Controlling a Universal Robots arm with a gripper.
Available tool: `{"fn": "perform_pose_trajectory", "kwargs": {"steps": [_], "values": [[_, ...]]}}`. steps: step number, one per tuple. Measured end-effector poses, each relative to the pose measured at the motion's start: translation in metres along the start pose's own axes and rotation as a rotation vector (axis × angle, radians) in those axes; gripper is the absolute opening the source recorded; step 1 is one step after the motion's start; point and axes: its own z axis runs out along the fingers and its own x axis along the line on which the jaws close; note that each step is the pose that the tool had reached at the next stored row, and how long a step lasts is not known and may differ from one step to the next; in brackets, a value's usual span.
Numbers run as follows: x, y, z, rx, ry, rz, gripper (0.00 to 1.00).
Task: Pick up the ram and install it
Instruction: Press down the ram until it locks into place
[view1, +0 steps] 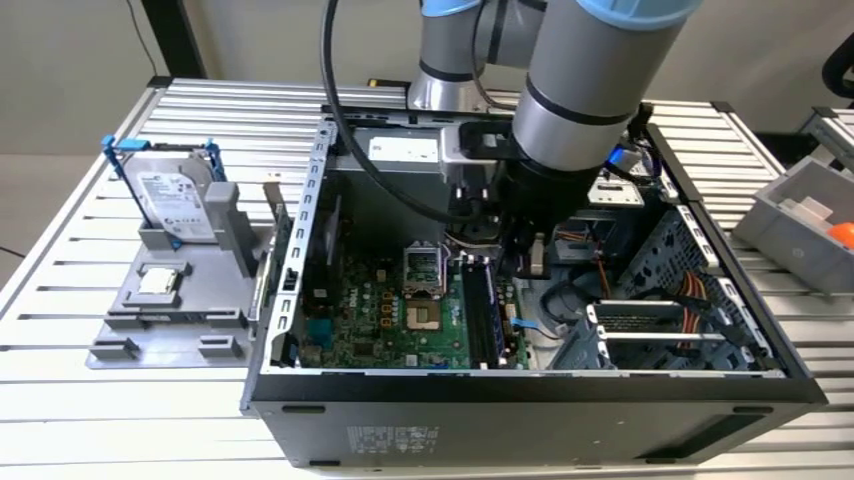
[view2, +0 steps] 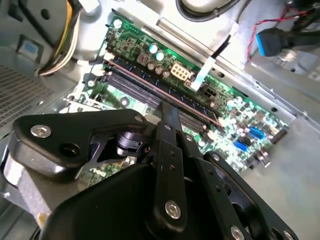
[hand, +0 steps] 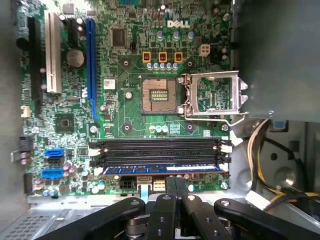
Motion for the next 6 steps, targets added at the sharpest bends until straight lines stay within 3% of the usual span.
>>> {"fn": "perform_pose_trajectory", "kwargs": {"steps": [2, 6], "values": [[-0.0003, 0.0000, -0.0042, -0.0001, -0.0002, 0.000, 0.00], [-0.0003, 0.0000, -0.0043, -0.0015, -0.0001, 0.000, 0.00]]}}
